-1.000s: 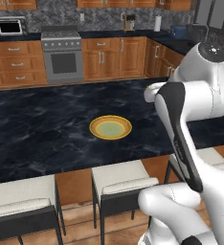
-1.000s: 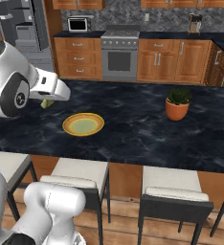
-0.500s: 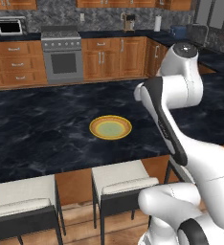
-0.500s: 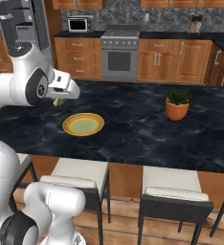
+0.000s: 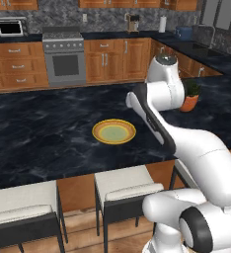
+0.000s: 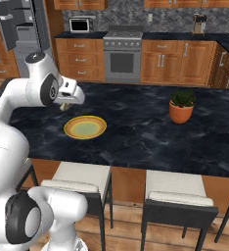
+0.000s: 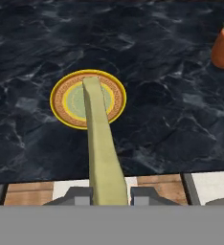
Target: Retrieve the butter from the fridge and place it on a plate on the dining table. Then retrieve the butter knife by the fridge and place it near the plate.
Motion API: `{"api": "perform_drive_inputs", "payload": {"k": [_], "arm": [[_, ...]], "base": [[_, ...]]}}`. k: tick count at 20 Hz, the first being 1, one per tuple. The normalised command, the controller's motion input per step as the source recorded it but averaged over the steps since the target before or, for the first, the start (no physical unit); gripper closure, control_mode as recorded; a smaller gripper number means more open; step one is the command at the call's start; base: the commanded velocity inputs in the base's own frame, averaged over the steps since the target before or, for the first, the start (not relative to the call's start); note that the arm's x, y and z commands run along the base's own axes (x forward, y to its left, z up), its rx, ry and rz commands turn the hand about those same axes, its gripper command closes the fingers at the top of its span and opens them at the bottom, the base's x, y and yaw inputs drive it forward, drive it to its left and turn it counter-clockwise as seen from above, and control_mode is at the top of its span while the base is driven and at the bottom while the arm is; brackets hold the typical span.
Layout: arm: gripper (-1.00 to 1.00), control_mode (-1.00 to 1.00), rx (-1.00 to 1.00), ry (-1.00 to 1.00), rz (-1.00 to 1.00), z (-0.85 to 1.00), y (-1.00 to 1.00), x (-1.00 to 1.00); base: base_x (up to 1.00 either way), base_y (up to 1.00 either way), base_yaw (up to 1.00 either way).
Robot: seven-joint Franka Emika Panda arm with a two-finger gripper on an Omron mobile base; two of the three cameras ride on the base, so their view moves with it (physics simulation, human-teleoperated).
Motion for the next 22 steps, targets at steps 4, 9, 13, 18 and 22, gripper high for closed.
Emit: {"api": "perform_drive_inputs", "payload": {"k": [4, 9, 13, 18, 22], "arm": [[1.00, -1.00, 0.00, 0.11, 0.00, -0.43, 0.01, 0.59], [1.00, -1.00, 0.00, 0.06, 0.00, -0.30, 0.06, 0.67], [1.00, -1.00, 0.00, 0.05, 0.00, -0.24, 0.05, 0.68], [1.00, -1.00, 0.00, 0.00, 0.00, -0.17, 0.08, 0.64], [1.00, -1.00, 0.00, 0.00, 0.00, -0.22, 0.06, 0.48]], "base": [[0.00, 0.00, 0.00], [0.00, 0.00, 0.00], [0.00, 0.00, 0.00], [0.00, 0.00, 0.00], [0.00, 0.00, 0.00]]}}
